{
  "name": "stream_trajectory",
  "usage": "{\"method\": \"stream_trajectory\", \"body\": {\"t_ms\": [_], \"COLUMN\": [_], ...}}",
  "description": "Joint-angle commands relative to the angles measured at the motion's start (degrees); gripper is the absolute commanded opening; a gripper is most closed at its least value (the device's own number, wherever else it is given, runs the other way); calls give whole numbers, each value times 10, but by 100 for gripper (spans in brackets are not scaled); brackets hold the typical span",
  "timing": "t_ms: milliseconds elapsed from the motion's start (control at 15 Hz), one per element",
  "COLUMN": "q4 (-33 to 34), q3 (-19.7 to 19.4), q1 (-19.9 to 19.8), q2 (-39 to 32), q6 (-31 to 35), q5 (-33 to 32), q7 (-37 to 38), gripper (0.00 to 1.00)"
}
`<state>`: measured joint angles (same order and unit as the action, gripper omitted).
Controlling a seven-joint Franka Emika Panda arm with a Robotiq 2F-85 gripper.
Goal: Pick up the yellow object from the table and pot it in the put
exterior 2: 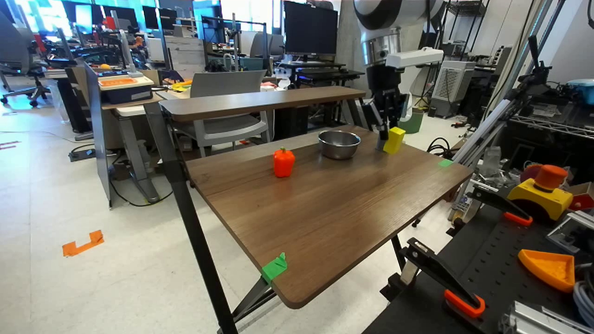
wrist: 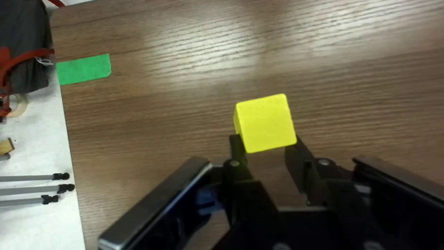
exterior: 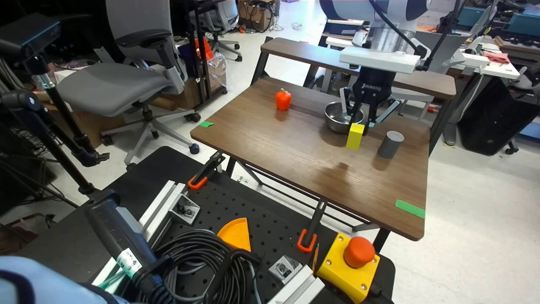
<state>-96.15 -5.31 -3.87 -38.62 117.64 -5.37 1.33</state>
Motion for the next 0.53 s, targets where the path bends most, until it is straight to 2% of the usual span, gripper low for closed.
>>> {"method": "stream_trajectory", "body": {"t_ms": [0, 467], "q4": [63, 277], "q3": [19, 30], "q1": [-10, 5], "q2": [2, -88], "q6": [-48, -169], "q5": [31, 46], "q7": [-19, 7], "gripper": [9, 9]}}
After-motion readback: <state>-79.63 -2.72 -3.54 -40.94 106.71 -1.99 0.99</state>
